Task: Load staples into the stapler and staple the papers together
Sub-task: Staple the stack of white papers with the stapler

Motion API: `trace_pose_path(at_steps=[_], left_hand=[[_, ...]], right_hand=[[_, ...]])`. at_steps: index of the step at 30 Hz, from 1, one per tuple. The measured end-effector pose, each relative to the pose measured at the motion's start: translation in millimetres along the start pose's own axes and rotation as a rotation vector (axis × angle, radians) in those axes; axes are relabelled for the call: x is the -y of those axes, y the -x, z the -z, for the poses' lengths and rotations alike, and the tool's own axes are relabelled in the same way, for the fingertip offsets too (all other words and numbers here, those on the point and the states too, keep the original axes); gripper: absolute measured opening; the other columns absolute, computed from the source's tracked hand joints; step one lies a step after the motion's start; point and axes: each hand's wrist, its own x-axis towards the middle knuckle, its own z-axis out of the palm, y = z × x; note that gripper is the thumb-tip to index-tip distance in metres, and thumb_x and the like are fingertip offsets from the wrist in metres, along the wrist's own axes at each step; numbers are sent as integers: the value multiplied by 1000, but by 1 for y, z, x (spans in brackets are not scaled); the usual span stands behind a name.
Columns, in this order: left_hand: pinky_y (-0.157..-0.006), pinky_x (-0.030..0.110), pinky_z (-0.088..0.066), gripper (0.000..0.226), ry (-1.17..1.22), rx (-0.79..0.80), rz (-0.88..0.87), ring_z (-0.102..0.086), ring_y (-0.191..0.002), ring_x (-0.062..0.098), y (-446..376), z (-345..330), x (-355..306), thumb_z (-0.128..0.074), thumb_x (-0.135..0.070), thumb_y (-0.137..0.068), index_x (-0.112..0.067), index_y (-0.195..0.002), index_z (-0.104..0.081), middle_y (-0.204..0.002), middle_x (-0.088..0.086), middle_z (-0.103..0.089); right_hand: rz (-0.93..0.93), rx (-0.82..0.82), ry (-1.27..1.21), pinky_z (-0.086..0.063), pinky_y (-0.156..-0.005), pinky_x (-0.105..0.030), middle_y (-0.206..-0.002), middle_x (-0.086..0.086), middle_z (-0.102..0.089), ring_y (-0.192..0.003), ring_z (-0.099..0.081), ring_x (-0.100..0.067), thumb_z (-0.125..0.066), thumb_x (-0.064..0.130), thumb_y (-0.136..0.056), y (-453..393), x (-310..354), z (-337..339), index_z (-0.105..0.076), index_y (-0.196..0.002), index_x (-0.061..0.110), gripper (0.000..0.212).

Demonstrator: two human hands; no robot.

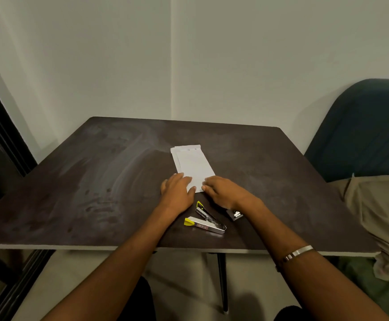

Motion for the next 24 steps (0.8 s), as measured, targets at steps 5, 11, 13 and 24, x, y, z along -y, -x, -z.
trace_pose_path(at_steps=[5,11,13,24], left_hand=[[-113,39,-25,44,8,150,-122,-33,-139,26,-27,-6,-42,-52,-32,-93,-19,-135,-51,-146,7,-42],[-112,44,-34,45,-111,367,-248,-40,-134,31,-65,-9,-92,-55,-30,-92,-19,-135,-51,-144,9,-46],[-112,45,-34,47,-162,409,-274,-39,-134,32,-74,-16,-109,-52,-34,-94,-19,-138,-47,-145,11,-43],[-110,47,-34,53,-183,433,-375,-31,-134,34,-97,-65,-170,-49,-37,-95,-15,-142,-39,-145,14,-37]], right_hand=[[-85,-9,6,-39,-106,-45,-136,-13,-54,-125,-49,-28,-36,33,-102,9,-45,15,-58,-124,8,40],[-177,-49,-3,-36,-110,-42,-144,-6,-49,-131,-45,-23,-36,37,-102,20,-99,31,-53,-133,16,41],[-208,-58,-11,-37,-110,-42,-143,-5,-49,-130,-46,-23,-35,37,-101,23,-114,35,-53,-132,17,41],[-363,-198,-98,-33,-114,-43,-149,-2,-43,-134,-43,-22,-39,36,-101,42,-175,39,-47,-137,23,39]])
